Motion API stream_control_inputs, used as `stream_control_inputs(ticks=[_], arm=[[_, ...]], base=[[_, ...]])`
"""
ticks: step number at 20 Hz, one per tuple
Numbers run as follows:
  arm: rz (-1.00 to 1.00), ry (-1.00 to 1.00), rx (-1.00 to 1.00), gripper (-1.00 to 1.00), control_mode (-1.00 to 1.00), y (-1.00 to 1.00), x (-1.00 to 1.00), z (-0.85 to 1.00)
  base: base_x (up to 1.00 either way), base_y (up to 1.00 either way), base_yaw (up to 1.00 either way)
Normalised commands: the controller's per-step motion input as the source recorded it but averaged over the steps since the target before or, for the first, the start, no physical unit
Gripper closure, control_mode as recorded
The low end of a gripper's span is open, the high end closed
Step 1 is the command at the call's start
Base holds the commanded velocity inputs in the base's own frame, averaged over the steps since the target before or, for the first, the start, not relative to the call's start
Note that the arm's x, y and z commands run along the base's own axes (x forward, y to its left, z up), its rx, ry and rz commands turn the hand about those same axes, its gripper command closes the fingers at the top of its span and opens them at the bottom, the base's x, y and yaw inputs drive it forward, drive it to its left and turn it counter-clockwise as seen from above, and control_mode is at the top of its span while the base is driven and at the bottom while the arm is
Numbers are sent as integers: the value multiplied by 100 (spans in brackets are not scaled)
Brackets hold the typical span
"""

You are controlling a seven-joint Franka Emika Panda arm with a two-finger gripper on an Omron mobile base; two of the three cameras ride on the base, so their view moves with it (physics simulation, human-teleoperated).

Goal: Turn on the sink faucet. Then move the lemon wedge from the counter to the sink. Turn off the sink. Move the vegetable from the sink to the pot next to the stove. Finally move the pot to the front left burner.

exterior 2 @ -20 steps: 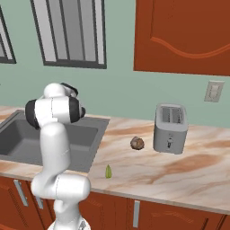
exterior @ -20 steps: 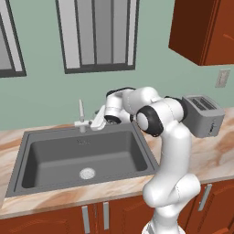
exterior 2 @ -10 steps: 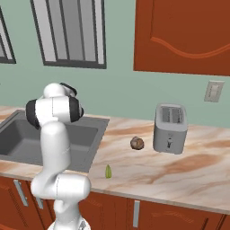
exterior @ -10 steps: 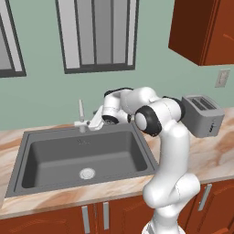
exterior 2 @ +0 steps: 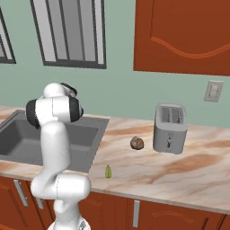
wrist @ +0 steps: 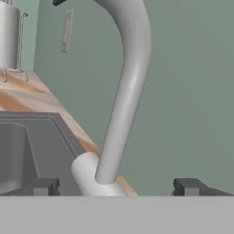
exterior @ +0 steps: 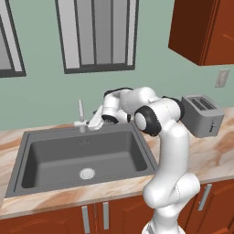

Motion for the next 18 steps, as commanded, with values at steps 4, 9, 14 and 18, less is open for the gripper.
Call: stream_control_inputs(ticks=[4, 9, 14, 18], arm=[[0, 0, 9, -100, -100, -41, 0, -1], [0, 0, 8, -100, -100, -34, 0, -3], [0, 3, 3, -100, -100, -1, 22, -12], [0, 5, 4, -100, -100, 8, 33, -9]], base=[[0, 0, 0], [0, 0, 0], [0, 0, 0], [0, 0, 0]])
